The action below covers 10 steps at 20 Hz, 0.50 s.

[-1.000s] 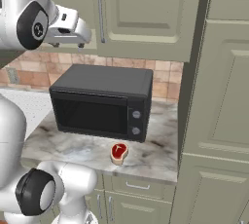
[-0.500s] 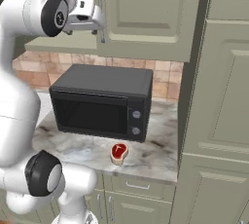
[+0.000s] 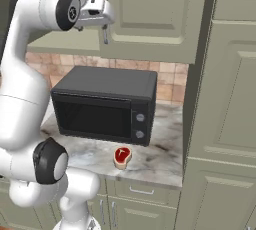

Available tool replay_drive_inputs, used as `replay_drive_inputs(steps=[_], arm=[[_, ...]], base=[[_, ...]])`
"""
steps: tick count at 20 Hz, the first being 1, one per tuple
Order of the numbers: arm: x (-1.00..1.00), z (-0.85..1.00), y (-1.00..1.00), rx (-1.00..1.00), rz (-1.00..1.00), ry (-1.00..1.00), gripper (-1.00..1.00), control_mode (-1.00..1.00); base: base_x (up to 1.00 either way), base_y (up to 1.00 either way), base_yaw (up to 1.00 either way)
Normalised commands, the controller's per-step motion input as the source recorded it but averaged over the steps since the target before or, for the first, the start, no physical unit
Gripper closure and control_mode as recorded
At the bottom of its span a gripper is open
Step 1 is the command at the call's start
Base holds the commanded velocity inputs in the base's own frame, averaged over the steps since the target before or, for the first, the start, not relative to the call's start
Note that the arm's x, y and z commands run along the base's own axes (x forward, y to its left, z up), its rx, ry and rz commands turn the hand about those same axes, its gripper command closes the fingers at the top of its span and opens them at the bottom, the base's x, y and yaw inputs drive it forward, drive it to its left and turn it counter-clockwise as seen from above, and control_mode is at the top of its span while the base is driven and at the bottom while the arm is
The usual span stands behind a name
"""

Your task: Retrieve the tupperware from the cabinet, then place the raw meat into the tupperware to avoid contamination.

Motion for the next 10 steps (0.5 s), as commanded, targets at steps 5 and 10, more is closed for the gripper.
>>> replay_drive_inputs(steps=[5, 10], arm=[[0.21, 0.0, -0.11, 0.0, -0.04, 0.0, -1.0, -1.0], [0.22, 0.0, -0.06, 0.0, -0.04, 0.0, -1.0, -1.0]], base=[[0.0, 0.0, 0.0], [0.0, 0.0, 0.0]])
